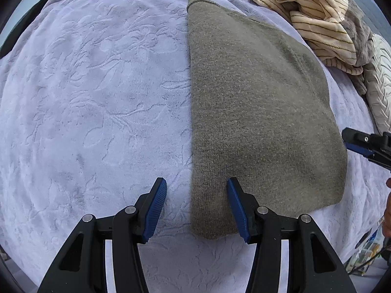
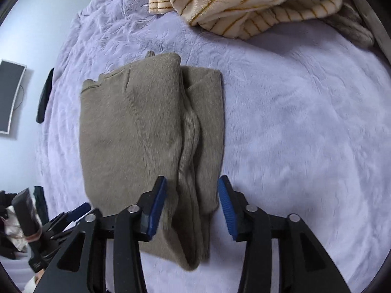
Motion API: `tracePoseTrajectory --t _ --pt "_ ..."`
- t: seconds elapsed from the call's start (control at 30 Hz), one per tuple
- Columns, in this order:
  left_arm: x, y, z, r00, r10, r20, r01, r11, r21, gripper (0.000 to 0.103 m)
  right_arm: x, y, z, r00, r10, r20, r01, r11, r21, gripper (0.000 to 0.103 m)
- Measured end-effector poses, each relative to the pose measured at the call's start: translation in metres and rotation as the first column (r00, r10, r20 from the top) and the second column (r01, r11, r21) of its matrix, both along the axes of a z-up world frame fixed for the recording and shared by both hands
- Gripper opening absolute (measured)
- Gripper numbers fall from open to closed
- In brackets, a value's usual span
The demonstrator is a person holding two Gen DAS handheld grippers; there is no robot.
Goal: Fold small clothes
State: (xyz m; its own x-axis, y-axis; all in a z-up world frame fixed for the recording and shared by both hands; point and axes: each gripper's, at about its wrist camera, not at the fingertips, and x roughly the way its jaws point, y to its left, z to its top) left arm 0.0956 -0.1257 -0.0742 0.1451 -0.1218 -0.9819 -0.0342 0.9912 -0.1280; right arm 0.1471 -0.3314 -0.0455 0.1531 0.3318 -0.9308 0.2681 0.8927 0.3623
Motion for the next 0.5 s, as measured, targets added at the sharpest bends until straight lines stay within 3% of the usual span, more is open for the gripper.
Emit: tracePoseTrajectory --t 0.27,0.33,0.37,0.4,0.5 --pt "-0.001 -0.007 0.001 1.000 -0.003 -0.006 0.003 1.000 0.018 0.053 -0.045 0.009 -0.007 0.998 -0.031 -0.055 0.033 0.999 0.038 0.060" --pt "-0.002 -0.008 0.002 1.000 -0.005 -0.002 0.005 1.000 0.024 0.063 -0.053 0.010 -0.009 0.997 -0.035 -0.071 0.038 0.999 0.037 0.061" --pt "-0.004 -0.011 0.005 1.000 -0.004 0.000 0.004 1.000 0.026 0.081 -0.055 0.011 -0.010 0.996 -0.038 -0.074 0.041 0.998 0.042 0.063" --pt "-0.005 -0.012 0.007 1.000 -0.003 0.008 0.003 1.000 0.030 0.087 -0.060 0.009 -0.010 0.996 -0.039 -0.077 0.043 0.998 0.043 0.065" --pt "-0.008 -0.017 0.012 1.000 -0.018 0.020 0.017 0.999 0.036 0.087 -0.063 0.010 -0.010 0.996 -0.037 -0.079 0.040 0.998 0.037 0.072"
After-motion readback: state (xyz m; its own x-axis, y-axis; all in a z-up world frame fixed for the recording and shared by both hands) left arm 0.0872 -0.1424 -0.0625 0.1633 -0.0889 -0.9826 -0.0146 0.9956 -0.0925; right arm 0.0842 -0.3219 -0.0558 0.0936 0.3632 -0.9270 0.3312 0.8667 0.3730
